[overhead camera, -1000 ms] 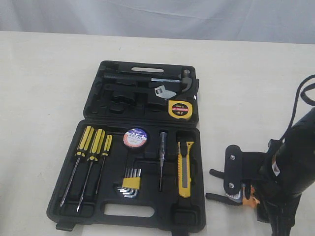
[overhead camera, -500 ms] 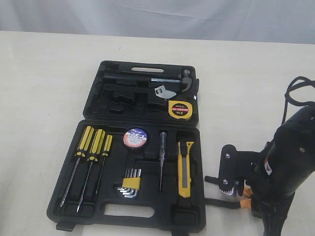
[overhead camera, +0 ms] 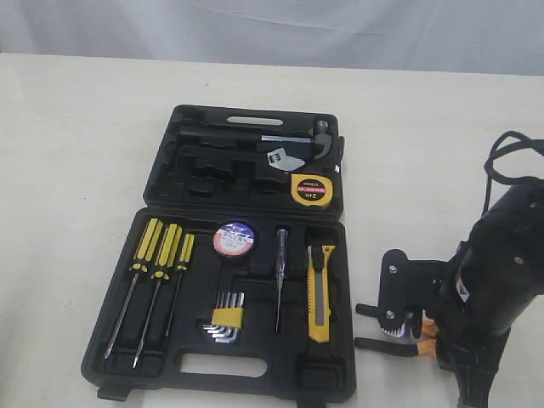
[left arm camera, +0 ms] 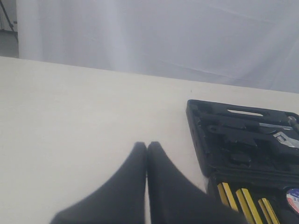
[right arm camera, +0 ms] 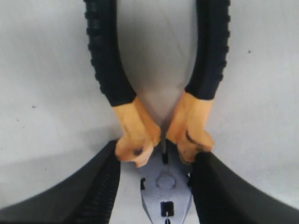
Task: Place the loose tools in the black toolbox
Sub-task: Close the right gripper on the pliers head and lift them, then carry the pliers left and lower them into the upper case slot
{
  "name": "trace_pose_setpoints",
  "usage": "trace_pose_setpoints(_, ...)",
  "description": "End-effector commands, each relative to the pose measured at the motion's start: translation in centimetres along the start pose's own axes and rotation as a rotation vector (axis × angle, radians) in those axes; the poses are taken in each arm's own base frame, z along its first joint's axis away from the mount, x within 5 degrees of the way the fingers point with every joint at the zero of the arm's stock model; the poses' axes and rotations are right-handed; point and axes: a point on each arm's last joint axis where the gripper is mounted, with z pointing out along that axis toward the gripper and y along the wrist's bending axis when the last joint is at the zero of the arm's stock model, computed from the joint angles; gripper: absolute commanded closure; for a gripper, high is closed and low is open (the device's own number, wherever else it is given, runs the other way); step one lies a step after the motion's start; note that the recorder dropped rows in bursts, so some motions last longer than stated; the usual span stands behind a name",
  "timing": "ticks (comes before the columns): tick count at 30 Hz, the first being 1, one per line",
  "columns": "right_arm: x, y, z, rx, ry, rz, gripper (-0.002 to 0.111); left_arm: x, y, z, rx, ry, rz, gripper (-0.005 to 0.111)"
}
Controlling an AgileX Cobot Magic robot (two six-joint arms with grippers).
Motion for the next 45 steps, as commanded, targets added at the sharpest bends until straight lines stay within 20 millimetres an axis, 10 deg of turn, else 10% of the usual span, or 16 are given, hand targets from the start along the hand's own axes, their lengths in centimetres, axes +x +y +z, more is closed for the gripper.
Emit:
trace_pose_setpoints(1, 1.3, 0.6, -0.2, -0.017, 0.077, -0.028, 0.109, -0.1, -0.1, 0.0, 0.007, 0.000, -0.002, 0.107)
trace_pose_setpoints(13, 2.6, 0.0, -5.3, 0.110, 0.060, -0.022, 0.109, -0.1, -0.1, 0.0, 0.007, 0.000, -0.002, 0.107)
trace_pose_setpoints(28, -6.2, -7.6, -16.8, 0.373, -0.306, 0.011, 0.109, -0.1, -0.1, 0.0, 0.007, 0.000, -0.002, 0.107)
trace_pose_setpoints(37, -18.4, -11.2, -15.4, 0.381, -0.303, -0.108, 0.109, -0.2, 0.0, 0.0, 0.005, -0.001, 0.004, 0.107)
trace_pose_setpoints(45, -23.9, -13.3, -10.3, 0.331, -0.235, -0.125, 0.109, -0.2, 0.0, 0.0, 0.005, -0.001, 0.004, 0.107)
